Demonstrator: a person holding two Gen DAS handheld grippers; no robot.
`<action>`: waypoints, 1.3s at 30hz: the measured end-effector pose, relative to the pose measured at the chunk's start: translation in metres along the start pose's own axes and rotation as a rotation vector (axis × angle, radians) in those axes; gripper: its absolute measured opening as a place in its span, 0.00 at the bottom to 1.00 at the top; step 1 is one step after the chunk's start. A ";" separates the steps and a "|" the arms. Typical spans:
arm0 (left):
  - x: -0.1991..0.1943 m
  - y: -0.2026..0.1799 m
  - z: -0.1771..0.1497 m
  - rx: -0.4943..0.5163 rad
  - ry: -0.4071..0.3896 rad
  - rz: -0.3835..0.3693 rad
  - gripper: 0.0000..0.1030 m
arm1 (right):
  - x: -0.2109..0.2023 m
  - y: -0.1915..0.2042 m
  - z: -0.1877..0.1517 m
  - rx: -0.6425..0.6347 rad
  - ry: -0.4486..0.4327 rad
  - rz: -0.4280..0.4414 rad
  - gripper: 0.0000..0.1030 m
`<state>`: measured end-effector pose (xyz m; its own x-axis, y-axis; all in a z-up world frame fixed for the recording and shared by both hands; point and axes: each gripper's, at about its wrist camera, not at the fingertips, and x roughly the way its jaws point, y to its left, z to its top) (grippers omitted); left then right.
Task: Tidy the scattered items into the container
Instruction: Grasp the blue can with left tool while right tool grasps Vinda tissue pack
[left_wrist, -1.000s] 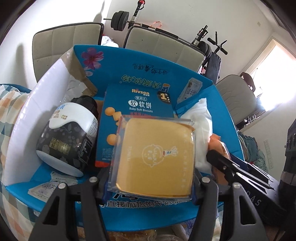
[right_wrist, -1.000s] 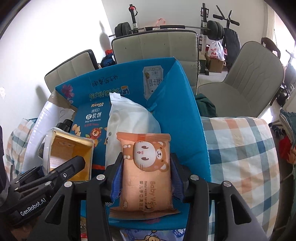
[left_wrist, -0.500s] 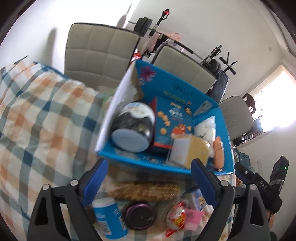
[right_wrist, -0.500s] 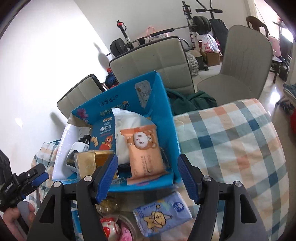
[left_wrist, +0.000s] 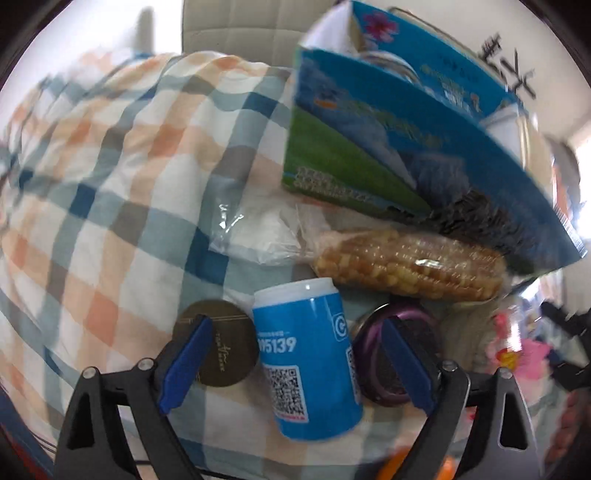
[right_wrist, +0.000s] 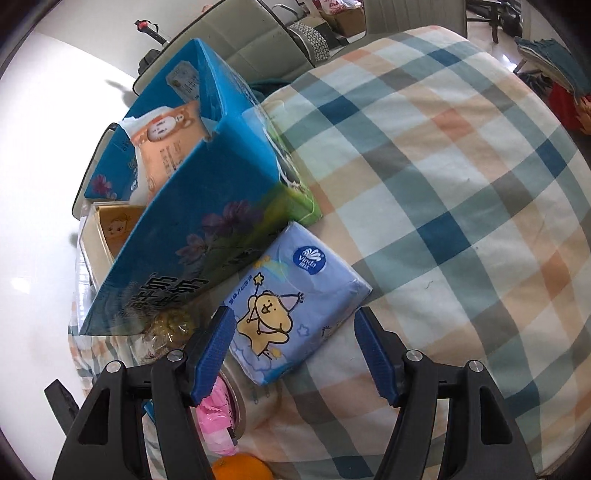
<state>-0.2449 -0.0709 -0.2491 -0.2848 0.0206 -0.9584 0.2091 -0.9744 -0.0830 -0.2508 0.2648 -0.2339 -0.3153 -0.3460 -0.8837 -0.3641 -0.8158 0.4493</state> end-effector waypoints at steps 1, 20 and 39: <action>0.000 -0.003 -0.001 0.013 -0.018 0.011 0.84 | 0.004 0.001 0.000 0.017 0.006 -0.004 0.68; -0.009 0.005 -0.013 0.083 0.062 -0.101 0.66 | 0.032 0.034 0.007 -0.607 0.211 -0.194 0.76; -0.009 -0.012 -0.028 0.110 -0.006 -0.080 0.47 | 0.020 0.022 -0.001 -0.335 0.033 -0.271 0.61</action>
<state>-0.2183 -0.0526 -0.2474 -0.3020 0.0978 -0.9483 0.0823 -0.9883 -0.1281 -0.2645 0.2398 -0.2417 -0.2171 -0.1087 -0.9701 -0.1232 -0.9828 0.1377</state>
